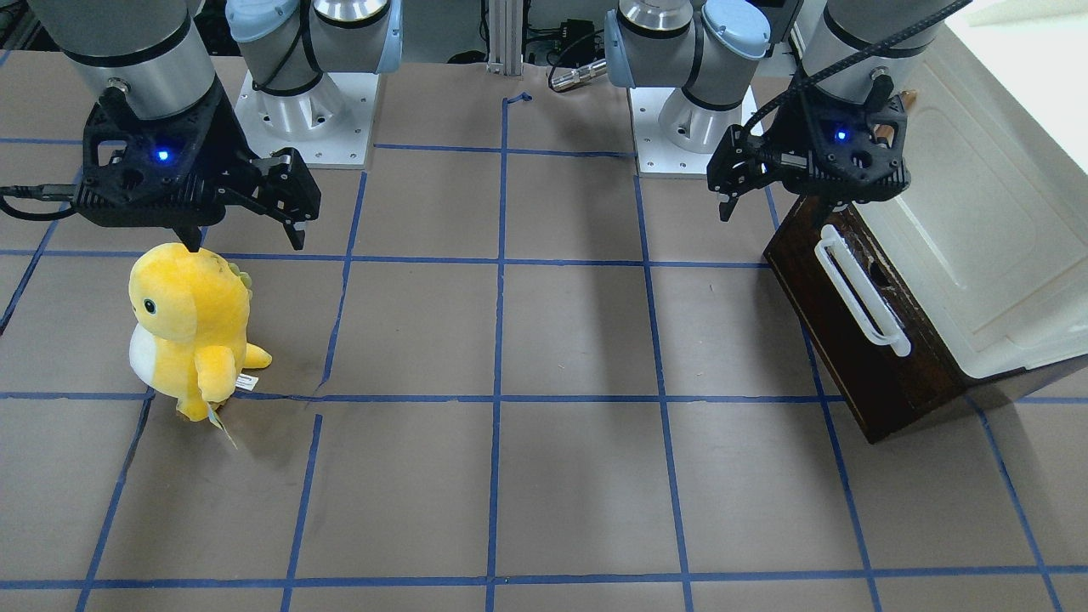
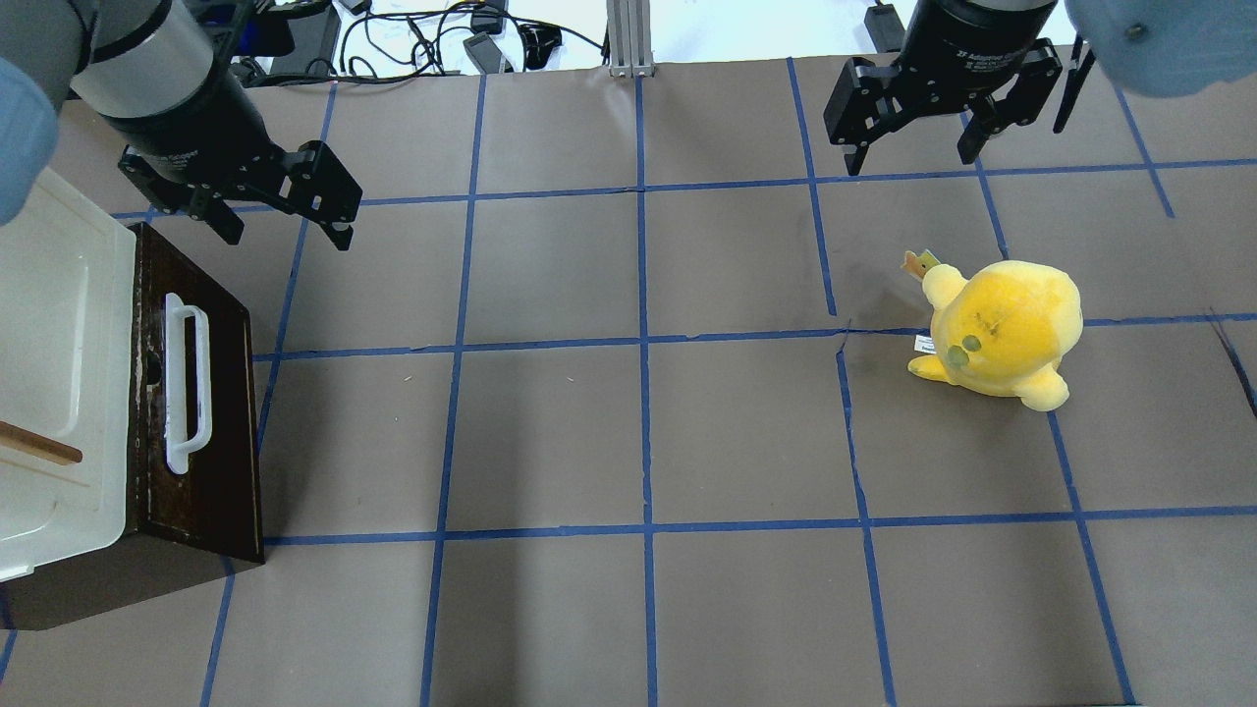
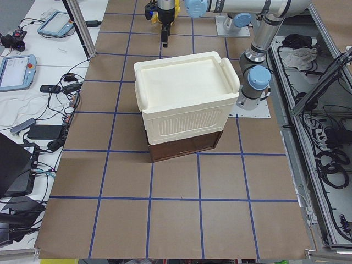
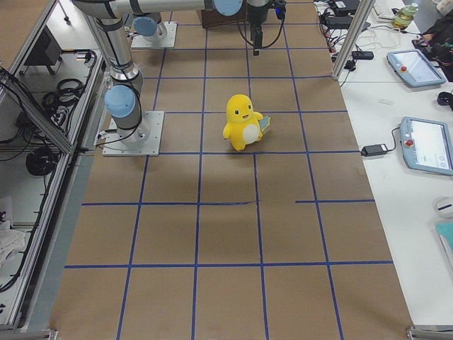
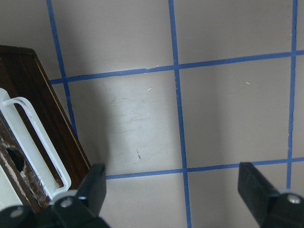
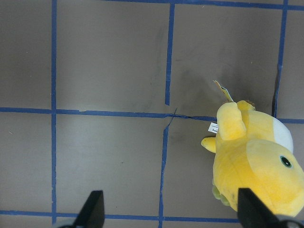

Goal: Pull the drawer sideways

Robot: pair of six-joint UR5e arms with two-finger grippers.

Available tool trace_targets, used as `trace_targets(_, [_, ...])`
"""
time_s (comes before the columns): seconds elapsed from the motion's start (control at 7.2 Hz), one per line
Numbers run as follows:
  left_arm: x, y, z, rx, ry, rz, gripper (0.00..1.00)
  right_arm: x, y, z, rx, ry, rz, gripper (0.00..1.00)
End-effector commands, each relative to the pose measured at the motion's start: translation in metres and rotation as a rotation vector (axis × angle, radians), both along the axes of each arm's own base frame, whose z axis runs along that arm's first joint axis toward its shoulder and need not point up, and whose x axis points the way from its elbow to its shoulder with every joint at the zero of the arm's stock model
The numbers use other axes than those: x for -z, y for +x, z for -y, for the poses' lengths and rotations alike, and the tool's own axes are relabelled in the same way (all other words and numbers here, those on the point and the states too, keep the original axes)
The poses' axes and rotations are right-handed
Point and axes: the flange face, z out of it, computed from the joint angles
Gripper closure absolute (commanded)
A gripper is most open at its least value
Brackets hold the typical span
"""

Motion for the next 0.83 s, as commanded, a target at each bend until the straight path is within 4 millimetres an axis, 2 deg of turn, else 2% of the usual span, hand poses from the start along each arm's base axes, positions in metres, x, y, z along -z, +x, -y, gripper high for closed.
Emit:
trace_targets(0.0, [-0.0002,0.0001,0.0012,0.002,-0.002,0.001,0.0,0.0,0.0001,0.0,-0.002,0.0,0.001,0.0])
trace_targets(0.56, [-0.0004,0.0004,0.0013,-0.006,-0.004,0.004,0.0,0.0,0.0001,0.0,0.0,0.0,0.001,0.0])
trace_targets(0.69, [-0.0058,0.0017,0.006,-0.009,-0.039,0.009,0.0,0.0,0.0001,0.0,-0.002,0.0,0.001,0.0])
